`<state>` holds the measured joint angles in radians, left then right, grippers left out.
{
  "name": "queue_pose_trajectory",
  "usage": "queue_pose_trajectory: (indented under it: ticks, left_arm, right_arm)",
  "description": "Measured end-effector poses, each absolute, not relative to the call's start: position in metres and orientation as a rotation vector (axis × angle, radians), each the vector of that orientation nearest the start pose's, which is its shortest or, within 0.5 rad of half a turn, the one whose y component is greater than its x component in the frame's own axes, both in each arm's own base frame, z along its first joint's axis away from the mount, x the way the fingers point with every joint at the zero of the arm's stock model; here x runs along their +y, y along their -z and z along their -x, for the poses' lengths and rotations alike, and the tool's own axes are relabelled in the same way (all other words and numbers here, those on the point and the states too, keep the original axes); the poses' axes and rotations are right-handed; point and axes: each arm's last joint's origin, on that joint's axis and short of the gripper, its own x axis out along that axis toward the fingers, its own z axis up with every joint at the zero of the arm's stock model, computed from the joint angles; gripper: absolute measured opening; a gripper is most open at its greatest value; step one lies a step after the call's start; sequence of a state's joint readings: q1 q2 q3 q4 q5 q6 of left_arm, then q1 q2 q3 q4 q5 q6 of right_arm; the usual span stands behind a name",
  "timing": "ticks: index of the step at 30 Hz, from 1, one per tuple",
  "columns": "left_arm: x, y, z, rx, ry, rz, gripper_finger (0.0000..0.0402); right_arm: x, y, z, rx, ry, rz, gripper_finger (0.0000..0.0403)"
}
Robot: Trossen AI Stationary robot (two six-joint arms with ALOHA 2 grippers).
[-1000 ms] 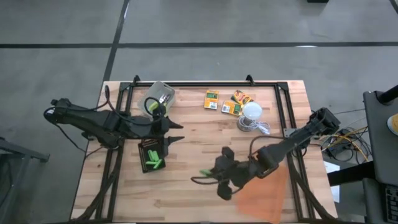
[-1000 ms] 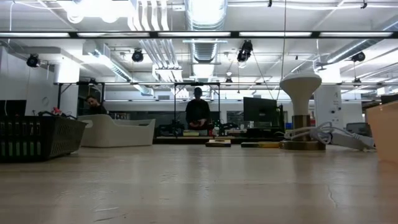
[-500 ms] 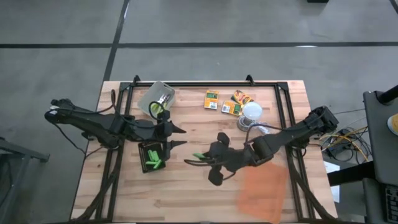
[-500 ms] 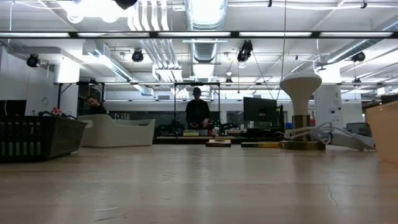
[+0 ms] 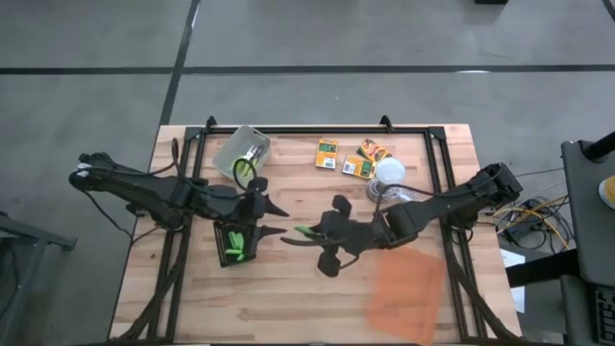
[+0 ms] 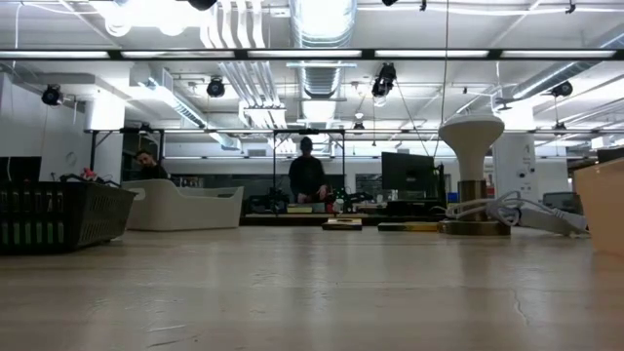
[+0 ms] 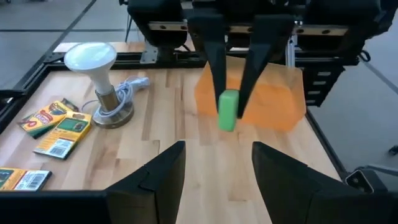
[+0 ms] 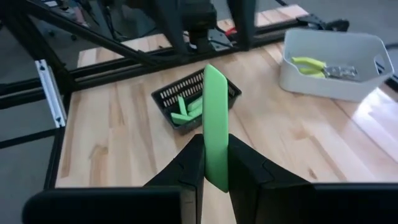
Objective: Pick & Place School Supplies
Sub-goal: Put the green eraser into the black bin
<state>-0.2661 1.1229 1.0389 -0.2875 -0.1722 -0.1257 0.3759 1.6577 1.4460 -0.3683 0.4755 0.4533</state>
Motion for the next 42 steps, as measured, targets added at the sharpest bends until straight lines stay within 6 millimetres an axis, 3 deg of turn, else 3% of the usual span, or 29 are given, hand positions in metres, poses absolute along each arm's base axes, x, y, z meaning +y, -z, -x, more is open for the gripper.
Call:
queue_pose_trajectory:
  ticks: [28, 42]
  left_arm:
    - [-0.061, -0.356, -0.242, 0.216, 0.083, 0.046, 0.019]
    - [-0.061, -0.356, -0.242, 0.219, 0.086, 0.037, 0.0188]
  right_arm:
    - [0.116, -0.335, -0.362, 0.379, 0.172, -0.109, 0.0043]
    - [0.116, -0.336, -0.363, 0.368, 0.171, -0.107, 0.0043]
